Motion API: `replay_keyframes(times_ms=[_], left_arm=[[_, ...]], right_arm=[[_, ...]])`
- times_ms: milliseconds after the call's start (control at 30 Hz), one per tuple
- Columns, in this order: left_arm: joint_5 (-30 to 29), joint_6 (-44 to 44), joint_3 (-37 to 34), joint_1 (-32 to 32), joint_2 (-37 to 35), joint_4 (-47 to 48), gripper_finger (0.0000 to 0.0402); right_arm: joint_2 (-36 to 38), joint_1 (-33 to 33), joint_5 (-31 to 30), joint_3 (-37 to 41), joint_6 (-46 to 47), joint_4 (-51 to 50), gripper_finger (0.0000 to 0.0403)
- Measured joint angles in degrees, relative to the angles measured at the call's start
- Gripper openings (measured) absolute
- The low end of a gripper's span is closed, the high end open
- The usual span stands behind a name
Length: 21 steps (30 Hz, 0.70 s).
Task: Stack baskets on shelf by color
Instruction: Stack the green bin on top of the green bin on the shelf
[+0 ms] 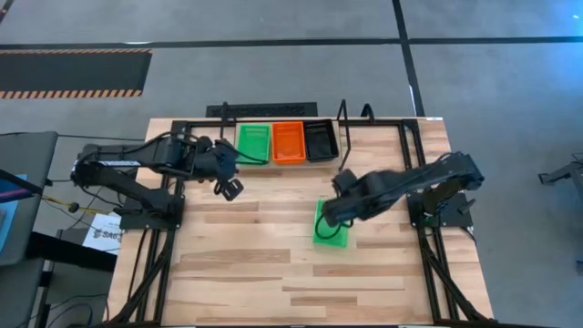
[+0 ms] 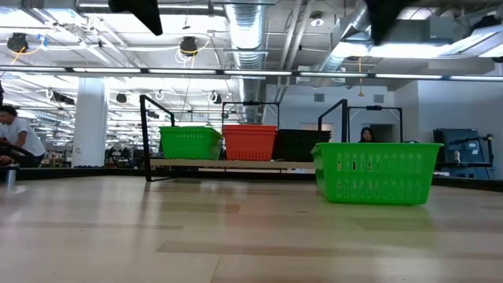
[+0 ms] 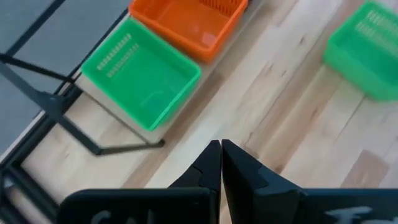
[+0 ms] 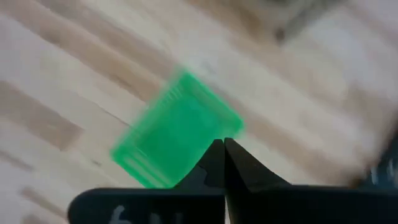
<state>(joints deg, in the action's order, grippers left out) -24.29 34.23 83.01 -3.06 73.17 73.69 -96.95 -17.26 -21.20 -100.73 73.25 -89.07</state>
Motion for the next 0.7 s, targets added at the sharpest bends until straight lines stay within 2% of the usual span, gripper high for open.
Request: replay_keyframes(times_ms=[100,300,533,700], left_arm=[[-0.09,-0.42,-0.03,-0.98,0.14,0.88,0.0],[0.04,-1.6,-0.03,-2.05,0.6,0.93,0.0],[0.33,-3.57,-0.03,-2.97,0.57,0.7,0.0],[0.48,-4.31,-0.03,-3.65,0.57,0.64,0.0]], right_arm=[[-1.93,-1.27,5.01,3.91,7.17,-1.01,0.0033],[-6.91,-2.75,15.11,8.37,14.41,2.14,0.0111],[-12.09,-3.01,16.79,10.49,19.37,6.74,0.0215],[-16.44,-2.32,16.43,10.51,19.78,6.94,0.0248]])
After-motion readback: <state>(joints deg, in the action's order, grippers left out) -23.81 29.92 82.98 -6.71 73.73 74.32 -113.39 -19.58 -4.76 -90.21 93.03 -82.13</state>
